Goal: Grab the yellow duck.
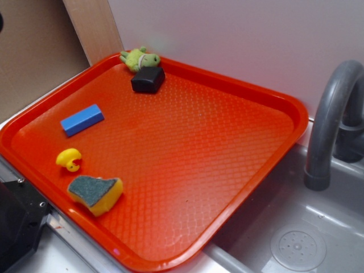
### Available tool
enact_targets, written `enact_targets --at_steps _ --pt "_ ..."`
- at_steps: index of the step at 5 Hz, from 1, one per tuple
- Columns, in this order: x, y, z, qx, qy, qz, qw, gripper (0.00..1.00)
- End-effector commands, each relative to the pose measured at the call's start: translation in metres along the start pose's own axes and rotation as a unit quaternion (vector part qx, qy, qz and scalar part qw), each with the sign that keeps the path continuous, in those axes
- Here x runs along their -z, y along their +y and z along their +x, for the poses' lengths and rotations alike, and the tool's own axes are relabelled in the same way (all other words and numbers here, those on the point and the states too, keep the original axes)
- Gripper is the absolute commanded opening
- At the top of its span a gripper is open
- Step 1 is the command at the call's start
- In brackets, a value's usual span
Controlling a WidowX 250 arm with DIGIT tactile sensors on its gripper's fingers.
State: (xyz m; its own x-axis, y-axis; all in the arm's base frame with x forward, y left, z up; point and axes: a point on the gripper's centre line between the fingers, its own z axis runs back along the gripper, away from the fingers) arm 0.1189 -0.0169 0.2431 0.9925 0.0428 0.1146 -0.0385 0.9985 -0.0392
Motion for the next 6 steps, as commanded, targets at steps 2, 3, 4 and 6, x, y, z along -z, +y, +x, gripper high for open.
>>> enact_targets --at_steps 2,3,4,6 --pt "0.019 0.005 0.023 -0.017 0.023 0.009 1.0 1.0" --pt "0.048 0.018 0.046 -0.027 0.049 0.04 0.998 1.0" --pt "0.089 0.029 0.052 -0.028 0.079 0.056 0.995 1.0" --pt "0.162 0.028 0.021 0.025 0.153 0.133 0.979 1.0"
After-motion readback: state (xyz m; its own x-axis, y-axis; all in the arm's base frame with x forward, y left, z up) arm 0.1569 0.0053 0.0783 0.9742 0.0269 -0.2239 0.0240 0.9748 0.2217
